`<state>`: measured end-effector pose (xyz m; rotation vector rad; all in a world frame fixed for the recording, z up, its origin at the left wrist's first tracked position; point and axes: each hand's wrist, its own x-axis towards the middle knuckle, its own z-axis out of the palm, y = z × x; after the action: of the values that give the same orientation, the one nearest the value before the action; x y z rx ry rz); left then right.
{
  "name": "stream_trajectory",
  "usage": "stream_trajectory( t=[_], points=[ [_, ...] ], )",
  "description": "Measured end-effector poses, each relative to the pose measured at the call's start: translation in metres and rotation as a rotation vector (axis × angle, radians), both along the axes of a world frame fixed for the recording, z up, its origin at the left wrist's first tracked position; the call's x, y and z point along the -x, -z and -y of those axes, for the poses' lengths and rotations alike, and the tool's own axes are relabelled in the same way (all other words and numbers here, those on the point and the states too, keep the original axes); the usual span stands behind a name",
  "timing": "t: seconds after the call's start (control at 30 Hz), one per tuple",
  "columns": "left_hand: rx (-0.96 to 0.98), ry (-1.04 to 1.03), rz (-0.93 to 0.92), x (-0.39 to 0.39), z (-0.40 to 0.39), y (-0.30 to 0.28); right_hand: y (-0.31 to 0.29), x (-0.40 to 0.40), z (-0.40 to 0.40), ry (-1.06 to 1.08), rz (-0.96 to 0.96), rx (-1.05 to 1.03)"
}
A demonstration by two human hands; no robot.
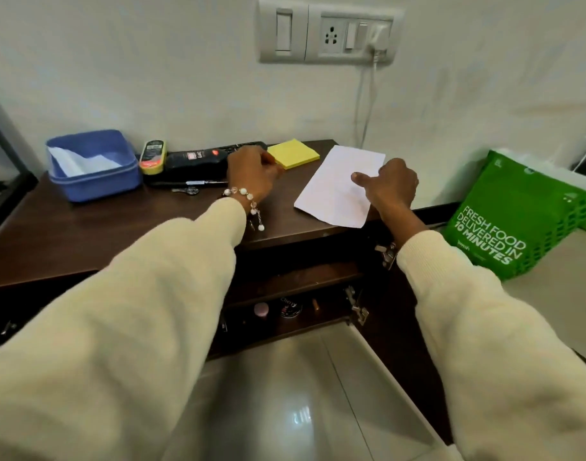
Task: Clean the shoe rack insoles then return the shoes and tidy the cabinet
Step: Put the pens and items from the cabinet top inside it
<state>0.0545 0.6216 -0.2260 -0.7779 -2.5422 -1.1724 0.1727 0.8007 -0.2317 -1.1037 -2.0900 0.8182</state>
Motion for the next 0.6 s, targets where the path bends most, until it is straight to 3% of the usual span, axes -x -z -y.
stream_trajectory(
  t=[0.13, 0.27, 0.47, 0.6],
  points=[
    [0.389, 0.147, -0.040, 0.037, -0.038, 0.005, -0.003, 0.026, -0.025, 0.021, 0.223, 0.030],
    [0.733, 0.200, -0.096, 0.057, -0.065, 0.015, 0.005, 0.041, -0.036, -0.026, 0.239, 0.129],
    [0.713, 0.260, -0.173, 0.060, -0.062, 0.023, 0.008, 0.042, -0.050, 0.076, 0.031, 0.190],
    [0.573, 0.300, -0.238, 0.050, -0.049, 0.021, 0.008, 0.033, -0.054, 0.178, -0.127, 0.172]
  ],
)
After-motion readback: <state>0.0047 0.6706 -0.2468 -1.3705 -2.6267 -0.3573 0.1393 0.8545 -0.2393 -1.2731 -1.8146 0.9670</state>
